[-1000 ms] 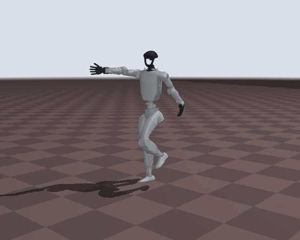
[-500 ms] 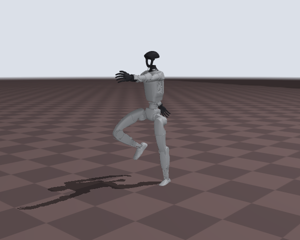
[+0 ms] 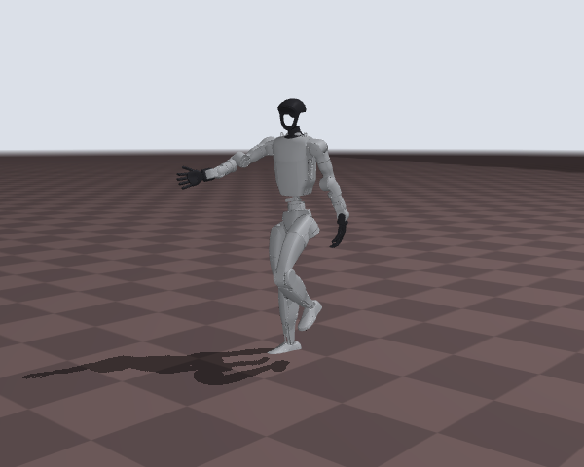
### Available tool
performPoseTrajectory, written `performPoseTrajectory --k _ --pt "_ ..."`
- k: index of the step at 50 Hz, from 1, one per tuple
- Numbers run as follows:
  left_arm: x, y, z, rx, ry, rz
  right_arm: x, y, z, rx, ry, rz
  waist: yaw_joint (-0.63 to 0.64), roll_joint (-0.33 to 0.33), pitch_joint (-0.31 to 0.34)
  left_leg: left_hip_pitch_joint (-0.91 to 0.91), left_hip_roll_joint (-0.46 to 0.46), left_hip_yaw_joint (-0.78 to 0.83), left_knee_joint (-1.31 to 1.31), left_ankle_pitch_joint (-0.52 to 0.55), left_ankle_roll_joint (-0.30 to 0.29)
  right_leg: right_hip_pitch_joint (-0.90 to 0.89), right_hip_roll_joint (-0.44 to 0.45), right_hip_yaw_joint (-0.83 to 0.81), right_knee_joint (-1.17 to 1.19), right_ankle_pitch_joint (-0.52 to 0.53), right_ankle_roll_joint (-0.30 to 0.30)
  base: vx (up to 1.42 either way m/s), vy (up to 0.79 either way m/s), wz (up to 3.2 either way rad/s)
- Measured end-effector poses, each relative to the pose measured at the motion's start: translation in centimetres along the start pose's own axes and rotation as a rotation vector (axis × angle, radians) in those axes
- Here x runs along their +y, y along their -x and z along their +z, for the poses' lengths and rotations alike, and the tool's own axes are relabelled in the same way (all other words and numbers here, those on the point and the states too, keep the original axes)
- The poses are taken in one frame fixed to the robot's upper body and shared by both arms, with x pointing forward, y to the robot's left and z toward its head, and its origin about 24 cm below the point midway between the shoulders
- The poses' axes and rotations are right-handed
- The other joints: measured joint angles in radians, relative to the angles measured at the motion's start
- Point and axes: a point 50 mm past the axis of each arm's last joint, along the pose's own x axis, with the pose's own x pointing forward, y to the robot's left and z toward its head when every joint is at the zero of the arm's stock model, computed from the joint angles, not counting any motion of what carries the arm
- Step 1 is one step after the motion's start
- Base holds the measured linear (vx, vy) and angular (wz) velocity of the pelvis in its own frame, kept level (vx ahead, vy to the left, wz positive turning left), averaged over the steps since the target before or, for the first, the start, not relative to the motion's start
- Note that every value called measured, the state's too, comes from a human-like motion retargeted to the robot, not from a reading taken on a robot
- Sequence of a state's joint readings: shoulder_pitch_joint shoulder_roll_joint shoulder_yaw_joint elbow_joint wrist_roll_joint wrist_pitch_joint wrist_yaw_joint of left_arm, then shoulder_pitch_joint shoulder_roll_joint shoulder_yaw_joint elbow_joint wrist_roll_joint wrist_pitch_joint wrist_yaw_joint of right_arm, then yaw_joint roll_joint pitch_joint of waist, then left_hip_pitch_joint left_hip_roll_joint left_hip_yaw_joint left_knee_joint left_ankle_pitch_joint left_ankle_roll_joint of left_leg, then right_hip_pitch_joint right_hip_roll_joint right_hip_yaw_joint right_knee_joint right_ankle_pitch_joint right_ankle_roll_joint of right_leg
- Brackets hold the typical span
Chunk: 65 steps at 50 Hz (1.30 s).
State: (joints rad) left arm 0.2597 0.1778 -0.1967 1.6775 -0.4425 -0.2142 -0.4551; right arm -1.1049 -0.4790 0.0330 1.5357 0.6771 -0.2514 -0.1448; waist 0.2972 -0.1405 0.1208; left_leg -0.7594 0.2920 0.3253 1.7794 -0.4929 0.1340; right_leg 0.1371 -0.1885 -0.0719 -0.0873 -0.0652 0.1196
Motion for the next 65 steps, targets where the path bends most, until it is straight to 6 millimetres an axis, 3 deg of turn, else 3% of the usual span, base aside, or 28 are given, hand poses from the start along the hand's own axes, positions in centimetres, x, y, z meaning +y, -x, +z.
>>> performPoseTrajectory --k 3,6,9,12,14,16,19,21,23,25,27,28,31,33,35,38,41,43,45,48,50,52,55,57,58,60,62,65 --pt "2.3 3.6 -9.6 0.215 0.184 0.037 3.7 -0.2 9.6 -0.195 -0.108 0.091 0.041 -0.019 -0.018 -0.163 0.053 -0.016 0.247 -0.048 0.048 -0.040 0.004 0.018 0.000 -0.001 -0.024 0.00 -0.04 -0.18" --pt "3.3 7.0 -15.2 0.394 0.285 0.081 5.3 0.8 15.2 -0.251 -0.091 0.096 0.039 -0.037 -0.040 -0.246 0.029 -0.040 0.330 -0.067 0.080 -0.069 0.005 0.001 0.000 0.003 -0.028 0.01 -0.03 0.39" --pt "3.1 8.1 -17.2 0.488 0.292 0.110 6.3 1.4 16.5 -0.225 -0.016 0.045 -0.003 -0.039 -0.069 -0.242 -0.031 -0.066 0.277 -0.056 0.067 -0.088 0.008 -0.023 0.000 0.006 -0.023 0.02 0.01 0.49" --pt "2.3 6.2 -15.4 0.472 0.164 0.108 7.1 1.2 13.3 -0.133 0.074 0.031 -0.046 -0.028 -0.099 -0.140 -0.079 -0.083 0.088 -0.025 0.016 -0.101 0.019 -0.027 0.000 0.002 -0.016 0.01 0.01 0.08" --pt "1.9 3.8 -11.4 0.381 0.060 0.067 7.5 0.9 9.1 -0.080 0.105 0.069 -0.055 -0.034 -0.101 0.014 -0.112 -0.063 -0.151 0.003 -0.016 -0.094 0.014 -0.013 0.004 -0.004 -0.007 0.06 0.03 -0.41" --pt "1.4 1.5 -5.1 0.234 -0.044 0.036 6.9 0.8 3.6 -0.013 0.117 0.110 -0.035 -0.045 -0.065 0.267 -0.167 -0.018 -0.534 0.071 -0.048 -0.066 -0.001 0.018 0.037 -0.018 0.005 0.12 0.06 -0.83" --pt "0.1 -0.2 9.0 -0.156 -0.177 0.148 2.5 1.8 -5.5 0.132 0.137 0.076 0.003 0.004 0.047 0.792 -0.261 0.046 -1.321 0.183 -0.089 0.014 0.024 0.054 0.123 -0.039 0.014 0.16 0.16 -0.68" --pt "-2.7 1.0 18.8 -0.470 -0.190 0.188 -2.3 4.0 -11.9 0.271 0.227 0.019 -0.060 0.081 0.052 0.973 -0.255 0.042 -1.652 0.186 -0.128 -0.038 0.089 0.015 0.270 -0.054 -0.010 -0.03 0.27 1.10" --pt "-6.6 3.7 26.7 -0.675 -0.296 0.142 -7.6 8.5 -18.9 0.511 0.396 0.036 -0.158 0.135 0.002 0.996 -0.228 0.018 -1.832 0.228 -0.200 -0.278 0.110 -0.048 0.637 -0.018 -0.029 -0.18 0.21 1.69" --pt "-10.3 8.2 33.6 -0.847 -0.446 0.124 -12.8 15.4 -24.9 0.821 0.553 0.101 -0.258 0.142 -0.023 0.962 -0.220 -0.029 -1.867 0.260 -0.233 -0.549 0.055 -0.082 1.034 0.172 -0.004 -0.12 0.11 1.52" --pt "-13.4 14.4 39.5 -1.049 -0.550 0.147 -17.6 23.5 -28.6 1.130 0.643 0.158 -0.350 0.147 0.015 0.983 -0.205 -0.081 -1.867 0.277 -0.230 -0.710 0.016 -0.077 1.320 0.279 0.022 -0.02 0.06 1.44" --pt "-14.9 18.1 42.0 -1.154 -0.594 0.170 -19.7 27.6 -29.6 1.270 0.662 0.179 -0.388 0.151 0.036 0.991 -0.196 -0.102 -1.867 0.284 -0.223 -0.781 0.005 -0.071 1.450 0.240 0.018 -0.01 0.06 1.15" --pt "-18.7 29.4 46.3 -1.460 -0.687 0.245 -24.7 39.0 -29.8 1.628 0.659 0.190 -0.458 0.164 0.073 0.995 -0.176 -0.136 -1.867 0.296 -0.197 -0.962 -0.100 -0.103 1.788 0.022 -0.086 0.00 0.08 0.61" --pt "-20.6 36.7 47.1 -1.647 -0.717 0.288 -26.9 45.0 -28.5 1.802 0.620 0.170 -0.493 0.158 0.094 1.000 -0.185 -0.148 -1.867 0.299 -0.175 -1.048 -0.194 -0.111 1.957 -0.053 -0.162 0.05 0.09 0.18" --pt "-21.7 42.2 46.9 -1.787 -0.736 0.336 -28.5 49.9 -26.6 1.934 0.556 0.115 -0.513 0.156 0.105 1.006 -0.182 -0.147 -1.867 0.301 -0.162 -1.105 -0.186 -0.085 2.055 -0.055 -0.176 0.08 0.02 -0.09" --pt "-22.3 46.3 46.4 -1.862 -0.770 0.415 -29.8 55.1 -23.9 2.055 0.441 -0.019 -0.512 0.160 0.086 1.002 -0.165 -0.127 -1.867 0.304 -0.169 -1.138 -0.044 -0.049 2.080 -0.025 -0.122 0.08 -0.06 -0.33" --pt "-22.4 46.2 46.4 -1.831 -0.802 0.430 -30.0 57.0 -22.9 2.085 0.368 -0.110 -0.491 0.150 0.060 0.999 -0.179 -0.112 -1.867 0.299 -0.170 -1.085 0.004 -0.035 2.009 -0.024 -0.115 0.08 -0.04 -0.32" --pt "-22.4 43.9 46.7 -1.780 -0.812 0.387 -29.6 56.5 -23.4 2.059 0.355 -0.115 -0.473 0.145 0.044 0.999 -0.189 -0.108 -1.867 0.290 -0.167 -1.003 0.032 -0.029 1.893 -0.010 -0.102 0.07 -0.04 -0.16" --pt "-22.1 39.9 47.0 -1.706 -0.800 0.311 -28.9 54.6 -24.9 2.000 0.371 -0.087 -0.453 0.143 0.030 1.001 -0.201 -0.111 -1.867 0.275 -0.160 -0.885 0.059 -0.024 1.708 0.019 -0.080 0.08 -0.04 0.00" --pt "-20.8 30.8 46.3 -1.525 -0.729 0.181 -27.1 49.0 -27.7 1.852 0.447 -0.035 -0.412 0.134 0.026 1.023 -0.235 -0.123 -1.867 0.255 -0.145 -0.603 0.045 -0.046 1.248 0.076 -0.070 0.12 -0.05 0.04" --pt "-19.1 23.9 44.5 -1.354 -0.665 0.130 -25.3 43.7 -29.5 1.708 0.503 -0.018 -0.359 0.117 0.031 1.053 -0.267 -0.118 -1.867 0.251 -0.147 -0.352 0.031 -0.082 0.867 -0.006 -0.066 0.17 -0.10 -0.39" --pt "-16.1 16.7 41.2 -1.151 -0.599 0.122 -22.6 36.9 -30.6 1.501 0.537 -0.016 -0.268 0.089 0.025 1.061 -0.303 -0.086 -1.847 0.253 -0.143 -0.142 0.027 -0.093 0.523 -0.147 -0.041 0.13 -0.18 -1.19" --pt "-10.0 6.8 32.1 -0.769 -0.547 0.169 -16.7 24.7 -29.5 1.119 0.489 -0.051 -0.101 0.028 0.046 1.015 -0.353 -0.005 -1.682 0.280 -0.098 0.072 -0.004 -0.036 0.123 -0.075 0.004 0.00 -0.25 -1.73" --pt "-5.7 1.8 22.9 -0.433 -0.482 0.116 -11.8 16.8 -26.2 0.888 0.398 -0.024 -0.051 -0.034 0.016 0.716 -0.321 0.040 -1.201 0.226 -0.098 0.066 -0.064 -0.004 0.004 0.005 0.008 -0.20 -0.23 -0.72" --pt "-4.0 0.4 18.2 -0.314 -0.402 0.088 -9.4 13.0 -23.5 0.750 0.342 -0.019 -0.051 -0.040 -0.024 0.513 -0.265 0.034 -0.912 0.184 -0.094 0.016 -0.065 0.002 0.001 0.007 0.008 -0.20 -0.13 -0.02" --pt "-1.4 -0.7 9.3 -0.149 -0.233 0.074 -4.7 6.7 -16.7 0.467 0.215 -0.004 -0.030 -0.041 -0.039 0.243 -0.177 0.021 -0.466 0.079 -0.077 -0.017 -0.066 0.014 0.000 -0.006 0.029 -0.12 -0.06 -0.08" --pt "0.3 -0.2 1.7 -0.025 -0.114 0.074 -0.5 2.5 -8.6 0.198 0.088 0.008 -0.001 -0.033 -0.032 0.056 -0.092 0.007 -0.133 -0.027 -0.041 -0.032 -0.054 0.024 0.000 -0.010 0.040 -0.05 -0.06 -0.23" --pt "1.7 2.3 -7.3 0.159 -0.014 0.072 4.1 0.4 3.0 -0.131 -0.083 0.020 0.016 -0.041 -0.028 -0.164 -0.016 -0.011 0.195 -0.110 0.033 -0.060 -0.046 0.019 0.000 0.001 0.016 -0.04 -0.07 0.22"
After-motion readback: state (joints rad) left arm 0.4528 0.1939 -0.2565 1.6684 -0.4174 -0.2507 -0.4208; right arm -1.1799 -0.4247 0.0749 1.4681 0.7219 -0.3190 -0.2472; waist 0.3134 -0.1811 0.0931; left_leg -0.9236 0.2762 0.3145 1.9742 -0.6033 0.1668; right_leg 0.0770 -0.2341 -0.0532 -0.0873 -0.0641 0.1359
